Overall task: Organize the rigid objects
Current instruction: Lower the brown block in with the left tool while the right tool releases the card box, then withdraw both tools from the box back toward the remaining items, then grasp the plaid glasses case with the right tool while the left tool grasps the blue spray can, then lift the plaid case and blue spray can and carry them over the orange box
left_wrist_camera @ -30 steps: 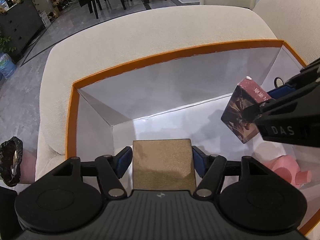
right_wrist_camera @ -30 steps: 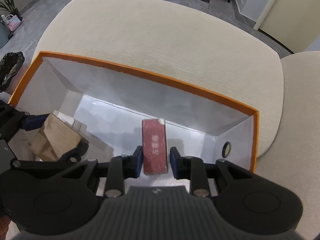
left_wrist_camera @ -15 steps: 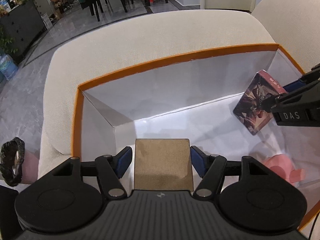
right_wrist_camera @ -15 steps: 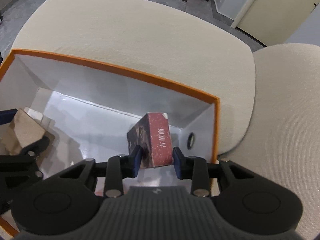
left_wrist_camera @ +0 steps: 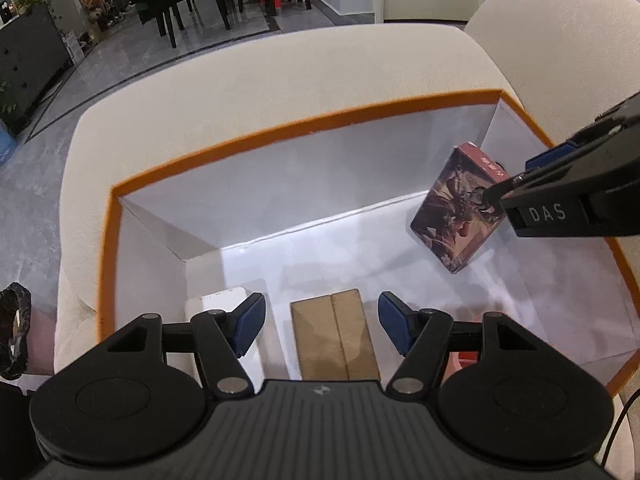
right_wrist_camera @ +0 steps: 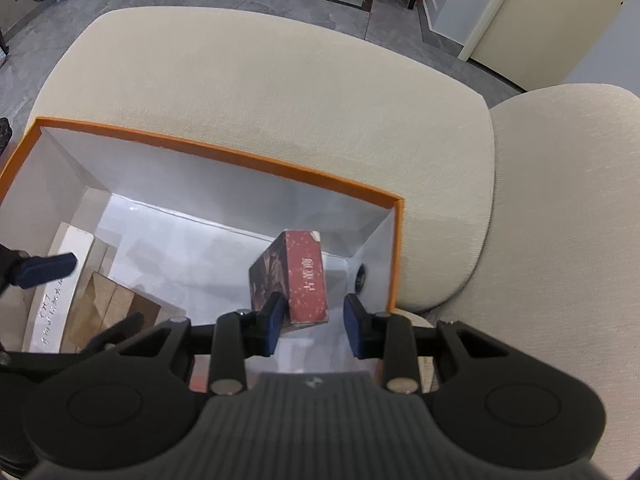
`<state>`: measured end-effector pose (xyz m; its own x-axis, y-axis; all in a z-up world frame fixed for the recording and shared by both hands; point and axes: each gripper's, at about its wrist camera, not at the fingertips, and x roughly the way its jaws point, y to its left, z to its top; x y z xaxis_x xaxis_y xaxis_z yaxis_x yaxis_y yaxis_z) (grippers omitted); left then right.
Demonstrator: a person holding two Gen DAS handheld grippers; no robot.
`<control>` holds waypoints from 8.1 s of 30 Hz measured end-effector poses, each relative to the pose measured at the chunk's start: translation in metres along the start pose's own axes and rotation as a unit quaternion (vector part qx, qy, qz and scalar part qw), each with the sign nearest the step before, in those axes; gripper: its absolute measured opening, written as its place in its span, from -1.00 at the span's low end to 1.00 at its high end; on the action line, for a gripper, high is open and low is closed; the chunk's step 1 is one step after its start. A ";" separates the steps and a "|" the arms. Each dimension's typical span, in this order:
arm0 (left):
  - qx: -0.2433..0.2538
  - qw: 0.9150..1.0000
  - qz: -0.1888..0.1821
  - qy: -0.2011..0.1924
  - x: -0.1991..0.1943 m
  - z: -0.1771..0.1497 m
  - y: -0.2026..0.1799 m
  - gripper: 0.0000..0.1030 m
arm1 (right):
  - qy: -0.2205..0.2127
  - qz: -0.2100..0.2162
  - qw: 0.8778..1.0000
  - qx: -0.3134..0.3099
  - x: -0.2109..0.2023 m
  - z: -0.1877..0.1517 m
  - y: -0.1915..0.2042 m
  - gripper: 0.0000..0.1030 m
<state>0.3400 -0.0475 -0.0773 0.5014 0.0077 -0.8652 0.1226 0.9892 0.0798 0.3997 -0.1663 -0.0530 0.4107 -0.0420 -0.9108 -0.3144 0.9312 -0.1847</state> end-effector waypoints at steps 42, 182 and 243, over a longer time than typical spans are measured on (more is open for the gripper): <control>-0.029 0.996 -0.015 -0.087 -0.149 -0.093 0.020 0.49 | -0.087 0.023 0.995 0.043 -0.133 -0.115 -0.005 -0.26; -0.065 0.994 -0.048 -0.068 -0.110 -0.192 0.045 -0.30 | 0.013 0.136 0.989 0.060 -0.060 -0.245 0.074 -0.63; -0.092 0.992 -0.020 -0.081 -0.049 -0.048 0.080 -0.30 | -0.085 0.085 0.991 0.060 -0.059 -0.038 0.020 -0.63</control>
<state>0.2841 0.0379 -0.0527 0.6320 -0.0407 -0.7739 -0.0052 0.9984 -0.0568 0.3362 -0.1589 -0.0171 0.5012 0.1715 -0.8482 -0.2918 0.9562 0.0209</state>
